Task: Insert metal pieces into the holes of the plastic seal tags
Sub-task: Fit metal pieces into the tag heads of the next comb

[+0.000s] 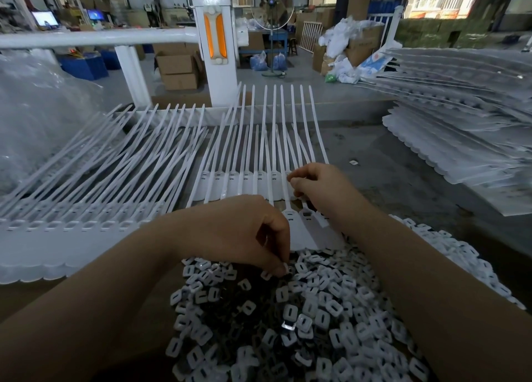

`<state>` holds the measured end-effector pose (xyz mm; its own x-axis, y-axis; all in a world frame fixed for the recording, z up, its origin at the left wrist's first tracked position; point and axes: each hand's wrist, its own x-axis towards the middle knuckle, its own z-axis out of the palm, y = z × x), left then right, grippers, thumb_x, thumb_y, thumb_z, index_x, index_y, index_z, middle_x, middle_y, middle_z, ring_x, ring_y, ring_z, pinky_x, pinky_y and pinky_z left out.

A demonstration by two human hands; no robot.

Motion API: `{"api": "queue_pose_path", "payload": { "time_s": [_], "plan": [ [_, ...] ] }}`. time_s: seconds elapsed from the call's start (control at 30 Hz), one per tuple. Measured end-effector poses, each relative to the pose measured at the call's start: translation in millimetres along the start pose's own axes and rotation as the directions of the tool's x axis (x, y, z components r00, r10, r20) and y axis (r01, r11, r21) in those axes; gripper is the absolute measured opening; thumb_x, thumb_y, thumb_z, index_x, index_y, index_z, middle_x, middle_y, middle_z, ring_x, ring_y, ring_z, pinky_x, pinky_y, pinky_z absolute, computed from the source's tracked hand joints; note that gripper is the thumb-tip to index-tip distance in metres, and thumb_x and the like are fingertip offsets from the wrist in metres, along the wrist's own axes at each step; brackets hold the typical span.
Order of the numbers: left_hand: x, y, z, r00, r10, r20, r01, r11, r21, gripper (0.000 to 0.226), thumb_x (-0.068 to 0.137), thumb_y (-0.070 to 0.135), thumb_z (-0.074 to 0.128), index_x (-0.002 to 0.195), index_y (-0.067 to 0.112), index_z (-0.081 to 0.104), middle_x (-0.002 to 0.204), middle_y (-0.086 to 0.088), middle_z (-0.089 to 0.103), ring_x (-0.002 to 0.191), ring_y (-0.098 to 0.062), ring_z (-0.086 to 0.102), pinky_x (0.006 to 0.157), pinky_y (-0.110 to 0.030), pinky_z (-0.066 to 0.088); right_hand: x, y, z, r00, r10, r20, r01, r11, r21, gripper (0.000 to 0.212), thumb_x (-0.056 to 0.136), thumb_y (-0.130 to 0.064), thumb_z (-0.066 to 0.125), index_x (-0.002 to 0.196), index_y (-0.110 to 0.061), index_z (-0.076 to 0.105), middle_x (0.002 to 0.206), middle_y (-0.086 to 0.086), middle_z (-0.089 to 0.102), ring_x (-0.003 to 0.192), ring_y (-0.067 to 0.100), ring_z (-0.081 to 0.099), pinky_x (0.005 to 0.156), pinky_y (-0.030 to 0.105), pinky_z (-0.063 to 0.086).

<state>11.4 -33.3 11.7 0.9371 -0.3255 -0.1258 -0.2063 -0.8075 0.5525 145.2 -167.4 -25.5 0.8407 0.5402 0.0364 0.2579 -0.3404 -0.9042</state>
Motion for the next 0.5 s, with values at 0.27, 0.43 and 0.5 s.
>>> {"api": "queue_pose_path", "payload": {
  "time_s": [0.27, 0.43, 0.5],
  "plan": [
    [2.9, -18.8, -2.7, 0.917, 0.024, -0.399, 0.018, 0.995, 0.100, 0.016, 0.077, 0.016, 0.082, 0.080, 0.029, 0.073, 0.077, 0.020, 0.068, 0.072, 0.001, 0.062, 0.065, -0.008, 0.046, 3.2, 2.3, 0.5, 1.000, 0.005, -0.006, -0.005, 0.999, 0.042, 0.011, 0.096, -0.014, 0.056, 0.099, -0.018, 0.066, 0.080, 0.002, 0.066, 0.046, -0.007, 0.056, 0.043, 0.008, 0.040],
    [-0.2, -26.3, -9.8, 0.944, -0.038, -0.329, 0.062, 0.996, 0.062, 0.022, 0.079, 0.012, 0.080, 0.083, 0.032, 0.077, 0.081, 0.026, 0.071, 0.076, 0.004, 0.065, 0.072, -0.011, 0.051, 4.2, 3.6, 0.6, 1.000, -0.011, -0.002, 0.011, 0.999, 0.044, 0.013, 0.096, -0.013, 0.056, 0.092, -0.022, 0.064, 0.077, 0.001, 0.065, 0.045, -0.007, 0.056, 0.042, 0.008, 0.040],
    [0.2, -26.2, -11.7, 0.935, -0.119, -0.333, 0.122, 0.992, -0.011, 0.023, 0.081, 0.010, 0.077, 0.085, 0.032, 0.077, 0.083, 0.024, 0.072, 0.077, 0.004, 0.067, 0.077, -0.013, 0.053, 4.4, 4.1, 0.3, 1.000, -0.012, -0.004, 0.012, 0.999, 0.048, 0.014, 0.095, -0.012, 0.056, 0.091, -0.022, 0.064, 0.076, 0.000, 0.065, 0.044, -0.007, 0.056, 0.042, 0.008, 0.040]
  ]
}}
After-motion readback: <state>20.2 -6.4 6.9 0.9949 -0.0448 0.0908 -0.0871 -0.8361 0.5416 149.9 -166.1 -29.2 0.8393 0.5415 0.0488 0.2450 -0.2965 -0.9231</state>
